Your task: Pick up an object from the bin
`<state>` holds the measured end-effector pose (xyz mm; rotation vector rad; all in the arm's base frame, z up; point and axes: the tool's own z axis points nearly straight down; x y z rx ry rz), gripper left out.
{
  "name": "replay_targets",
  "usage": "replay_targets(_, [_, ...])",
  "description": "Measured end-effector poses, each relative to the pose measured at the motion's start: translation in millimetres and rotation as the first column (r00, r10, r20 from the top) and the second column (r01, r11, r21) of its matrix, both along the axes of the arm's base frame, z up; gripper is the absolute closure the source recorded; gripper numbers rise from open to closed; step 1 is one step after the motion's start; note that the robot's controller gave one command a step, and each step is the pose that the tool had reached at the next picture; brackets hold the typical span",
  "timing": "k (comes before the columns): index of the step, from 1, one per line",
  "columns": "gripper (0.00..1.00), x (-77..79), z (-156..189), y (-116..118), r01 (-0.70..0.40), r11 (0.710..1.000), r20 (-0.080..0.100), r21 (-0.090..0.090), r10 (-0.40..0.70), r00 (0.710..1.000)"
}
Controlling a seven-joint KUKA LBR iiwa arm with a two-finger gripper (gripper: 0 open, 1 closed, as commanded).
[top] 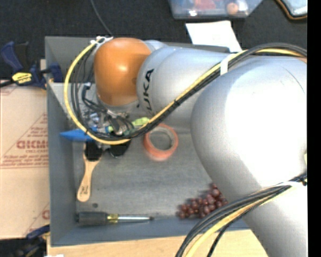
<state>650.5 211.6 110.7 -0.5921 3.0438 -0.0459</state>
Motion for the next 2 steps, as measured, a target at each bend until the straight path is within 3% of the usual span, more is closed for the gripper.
replay_targets(1, [1.00, 0.2, -1.2, -0.1, 0.031, 1.000, -0.004, -0.002, -0.031, 1.000])
replay_targets(2, [1.00, 10.0, -8.0, 1.2, -0.043, 0.999, 0.000, -0.026, 0.043, 0.999])
